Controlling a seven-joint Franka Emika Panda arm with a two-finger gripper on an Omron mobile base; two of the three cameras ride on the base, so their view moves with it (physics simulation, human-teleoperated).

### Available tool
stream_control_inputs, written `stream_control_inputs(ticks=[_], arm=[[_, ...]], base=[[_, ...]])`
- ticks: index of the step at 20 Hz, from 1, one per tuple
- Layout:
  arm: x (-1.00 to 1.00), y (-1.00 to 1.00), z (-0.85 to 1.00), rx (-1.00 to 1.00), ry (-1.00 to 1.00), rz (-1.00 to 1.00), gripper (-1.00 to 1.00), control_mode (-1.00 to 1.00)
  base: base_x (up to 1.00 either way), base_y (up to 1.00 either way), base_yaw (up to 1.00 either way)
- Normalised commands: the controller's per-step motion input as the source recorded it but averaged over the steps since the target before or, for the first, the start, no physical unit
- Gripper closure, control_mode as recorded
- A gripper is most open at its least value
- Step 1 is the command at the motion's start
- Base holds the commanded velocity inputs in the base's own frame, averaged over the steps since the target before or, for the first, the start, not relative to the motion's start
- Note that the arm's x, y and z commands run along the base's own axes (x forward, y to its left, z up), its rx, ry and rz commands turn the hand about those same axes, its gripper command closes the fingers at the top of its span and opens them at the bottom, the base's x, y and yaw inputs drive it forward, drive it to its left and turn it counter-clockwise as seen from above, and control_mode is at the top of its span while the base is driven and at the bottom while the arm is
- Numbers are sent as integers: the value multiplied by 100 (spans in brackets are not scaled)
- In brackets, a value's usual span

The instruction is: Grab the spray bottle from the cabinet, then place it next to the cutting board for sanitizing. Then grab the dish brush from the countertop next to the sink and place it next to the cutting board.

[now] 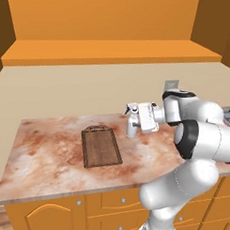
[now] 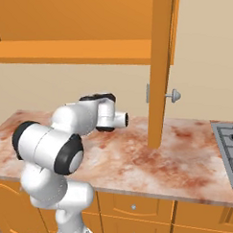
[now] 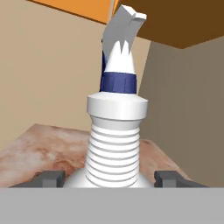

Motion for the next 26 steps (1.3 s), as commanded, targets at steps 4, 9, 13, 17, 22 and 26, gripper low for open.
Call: stream_control_inputs(ticks=[4,9,13,17,22,26], arm=[[5,0,-34,0,0,0,100,-100],[0,0,-45,0,-2,0,100,-100],[0,0,-39,0,-5,0,100,-100],[0,0,-31,1,-3,0,100,-100],[0,-13,-25,3,-3,0,100,-100],[0,-12,-24,3,-4,0,100,-100]], base=[[0,0,0],[0,0,0],[0,0,0],[0,0,0],[0,0,0],[0,0,0]])
